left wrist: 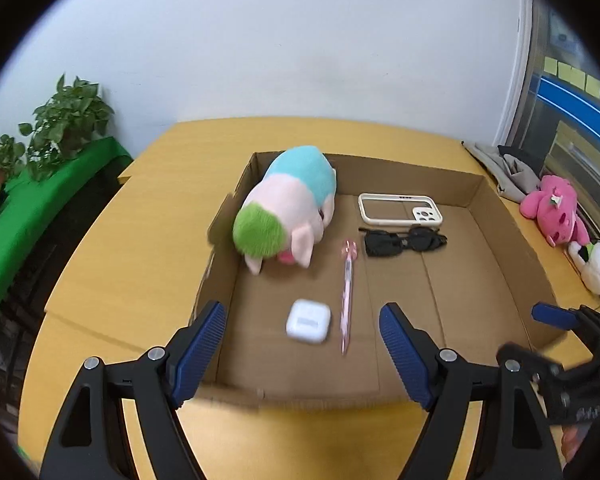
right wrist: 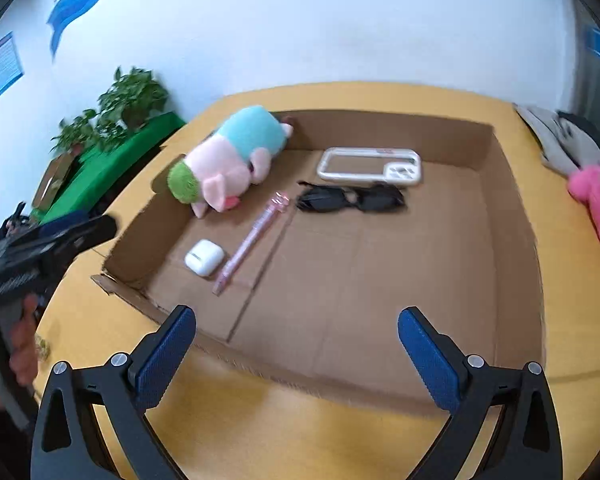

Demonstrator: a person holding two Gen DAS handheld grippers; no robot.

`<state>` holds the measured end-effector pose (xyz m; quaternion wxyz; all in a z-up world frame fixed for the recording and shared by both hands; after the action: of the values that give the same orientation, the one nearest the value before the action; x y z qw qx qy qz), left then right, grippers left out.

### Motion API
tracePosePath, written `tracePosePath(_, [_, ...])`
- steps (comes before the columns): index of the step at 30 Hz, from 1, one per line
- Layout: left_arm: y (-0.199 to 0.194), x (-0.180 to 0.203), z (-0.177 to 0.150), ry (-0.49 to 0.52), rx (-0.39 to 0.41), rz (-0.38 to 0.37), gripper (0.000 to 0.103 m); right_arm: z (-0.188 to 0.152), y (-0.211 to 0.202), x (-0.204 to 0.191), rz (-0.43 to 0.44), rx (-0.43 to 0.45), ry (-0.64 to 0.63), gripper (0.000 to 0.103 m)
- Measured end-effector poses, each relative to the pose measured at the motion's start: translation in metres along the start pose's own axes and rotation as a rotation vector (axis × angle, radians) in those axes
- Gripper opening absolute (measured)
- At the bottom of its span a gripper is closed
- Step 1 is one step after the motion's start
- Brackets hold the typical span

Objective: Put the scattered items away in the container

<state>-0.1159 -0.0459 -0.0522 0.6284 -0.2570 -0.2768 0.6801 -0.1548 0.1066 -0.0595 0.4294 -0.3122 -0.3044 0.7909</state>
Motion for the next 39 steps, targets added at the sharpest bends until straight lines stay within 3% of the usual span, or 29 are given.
tracePosePath(15, [-0.050,0.024,-0.021,0.051,0.100,0.025,0.079,-0.025,-0.032,0.010,-0.084,0.042,-0.007,0.103])
tracePosePath(39, [-0.037,0.011,-0.029,-0.015,0.076,-0.006,0.079,-0.023,-0.011,0.008,-0.120,0.020,-0.053,0.103])
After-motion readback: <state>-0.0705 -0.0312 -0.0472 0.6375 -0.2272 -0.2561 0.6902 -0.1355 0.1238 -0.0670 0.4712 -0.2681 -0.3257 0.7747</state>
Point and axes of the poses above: each gripper's, at about its wrist camera, not at the fingertips, and y roughly the way its jaws point, x to its right, z to its top, the point moved 10 cm from there along y, roughly the way its jaws point, and after that the axes turned 3 degrees about y, right-handed, at the moved point
